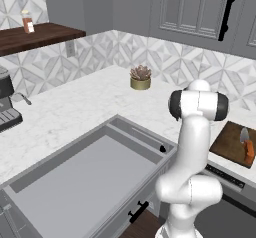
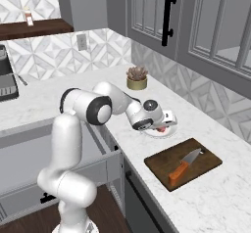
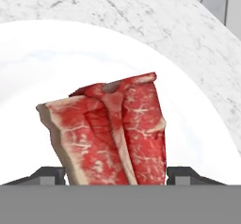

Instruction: Pick up the knife from the drawer and place it on the cutting board. Then place the meat from the plate to the cutting board.

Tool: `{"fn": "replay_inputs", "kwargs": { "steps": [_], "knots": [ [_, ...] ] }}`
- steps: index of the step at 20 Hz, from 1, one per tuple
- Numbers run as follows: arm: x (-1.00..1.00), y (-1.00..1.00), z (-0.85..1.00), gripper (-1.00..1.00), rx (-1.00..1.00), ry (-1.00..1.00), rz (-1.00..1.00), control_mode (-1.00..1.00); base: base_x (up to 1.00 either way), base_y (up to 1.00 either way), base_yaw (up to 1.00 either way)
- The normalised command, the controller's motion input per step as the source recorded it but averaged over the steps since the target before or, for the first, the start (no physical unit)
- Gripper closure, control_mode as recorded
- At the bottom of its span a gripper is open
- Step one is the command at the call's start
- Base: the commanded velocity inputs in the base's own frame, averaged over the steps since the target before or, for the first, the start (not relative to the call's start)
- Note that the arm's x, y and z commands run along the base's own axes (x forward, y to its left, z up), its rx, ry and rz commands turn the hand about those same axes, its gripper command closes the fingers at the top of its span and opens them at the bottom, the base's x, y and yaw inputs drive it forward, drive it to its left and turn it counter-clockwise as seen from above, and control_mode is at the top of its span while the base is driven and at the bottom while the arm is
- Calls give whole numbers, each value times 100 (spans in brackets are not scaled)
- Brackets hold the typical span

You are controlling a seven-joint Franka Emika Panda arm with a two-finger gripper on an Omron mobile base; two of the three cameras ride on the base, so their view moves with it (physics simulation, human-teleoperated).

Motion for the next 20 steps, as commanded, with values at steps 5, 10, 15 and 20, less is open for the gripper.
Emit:
{"fn": "replay_inputs", "kwargs": {
  "steps": [5, 10, 15, 20],
  "knots": [
    [-3, 1, 9, 100, 0, 1, 0, -100, 0, 0, 0],
    [-44, 9, 68, 100, -2, 0, 0, -100, 0, 0, 0],
    [-77, 1, 75, 100, -2, 3, -2, -100, 0, 0, 0],
    [-77, -17, 65, 100, 0, 23, -14, -100, 0, 0, 0]
  ]
}}
